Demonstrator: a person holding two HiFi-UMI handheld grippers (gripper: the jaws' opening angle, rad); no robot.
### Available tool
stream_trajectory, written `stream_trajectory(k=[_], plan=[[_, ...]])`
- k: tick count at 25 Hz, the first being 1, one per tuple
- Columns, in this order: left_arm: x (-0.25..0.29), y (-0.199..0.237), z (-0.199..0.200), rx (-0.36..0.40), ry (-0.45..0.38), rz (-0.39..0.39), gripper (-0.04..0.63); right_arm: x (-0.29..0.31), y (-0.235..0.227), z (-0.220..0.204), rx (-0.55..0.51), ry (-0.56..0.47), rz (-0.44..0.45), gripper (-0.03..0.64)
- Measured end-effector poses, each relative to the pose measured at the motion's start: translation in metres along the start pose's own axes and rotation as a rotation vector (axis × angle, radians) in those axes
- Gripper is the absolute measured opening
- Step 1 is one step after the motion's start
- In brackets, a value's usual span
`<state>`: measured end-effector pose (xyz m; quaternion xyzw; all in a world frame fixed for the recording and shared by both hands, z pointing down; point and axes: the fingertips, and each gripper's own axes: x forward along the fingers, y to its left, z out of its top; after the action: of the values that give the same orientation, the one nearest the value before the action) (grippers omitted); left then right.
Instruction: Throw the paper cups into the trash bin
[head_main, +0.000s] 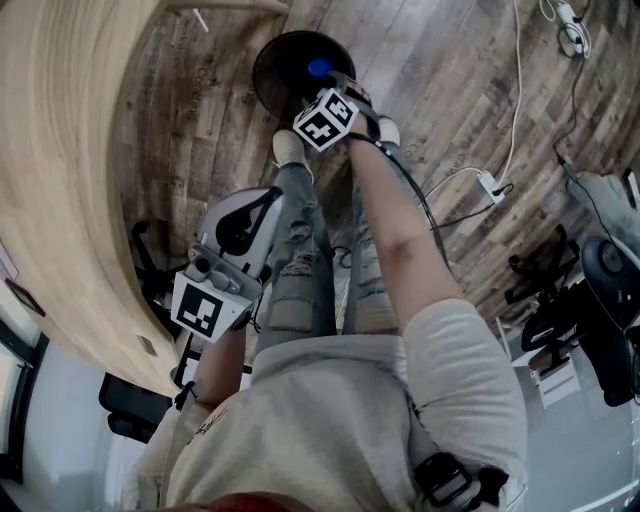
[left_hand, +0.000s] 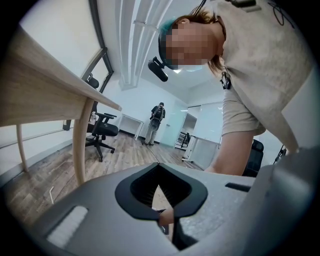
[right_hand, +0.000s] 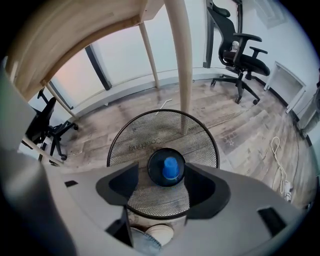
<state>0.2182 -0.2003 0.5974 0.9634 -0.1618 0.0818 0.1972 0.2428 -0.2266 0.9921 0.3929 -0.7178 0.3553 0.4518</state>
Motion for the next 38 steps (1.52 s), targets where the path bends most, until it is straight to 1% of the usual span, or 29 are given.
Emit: stream_trajectory(k=[6, 13, 20, 26, 32, 38], plan=[[0.002, -0.002, 0.005, 0.006, -0.008, -0.012, 0.003, -0.011, -0.002, 0.007, 0.0, -0.024, -0.008, 0.268], [0.004, -0.007, 0.015, 0.022, -0.017, -0.03, 0.003, -0.042, -0.008, 0.027, -0.011, -0.082, -0.041, 0.268], [0.006, -0.013, 0.035, 0.044, -0.031, -0.037, 0.003, -0.08, -0.01, 0.046, 0.004, -0.134, -0.042, 0.268], [0.005, -0.018, 0.049, 0.052, -0.032, -0.036, 0.003, -0.117, -0.008, 0.059, 0.036, -0.191, -0.039, 0.268], [0.007, -0.025, 0.068, 0.071, -0.043, -0.033, 0.003, -0.159, -0.003, 0.079, 0.023, -0.267, -0.044, 0.268], [0.007, -0.033, 0.08, 0.098, -0.038, -0.044, 0.003, -0.195, 0.003, 0.086, -0.004, -0.304, -0.049, 0.268]])
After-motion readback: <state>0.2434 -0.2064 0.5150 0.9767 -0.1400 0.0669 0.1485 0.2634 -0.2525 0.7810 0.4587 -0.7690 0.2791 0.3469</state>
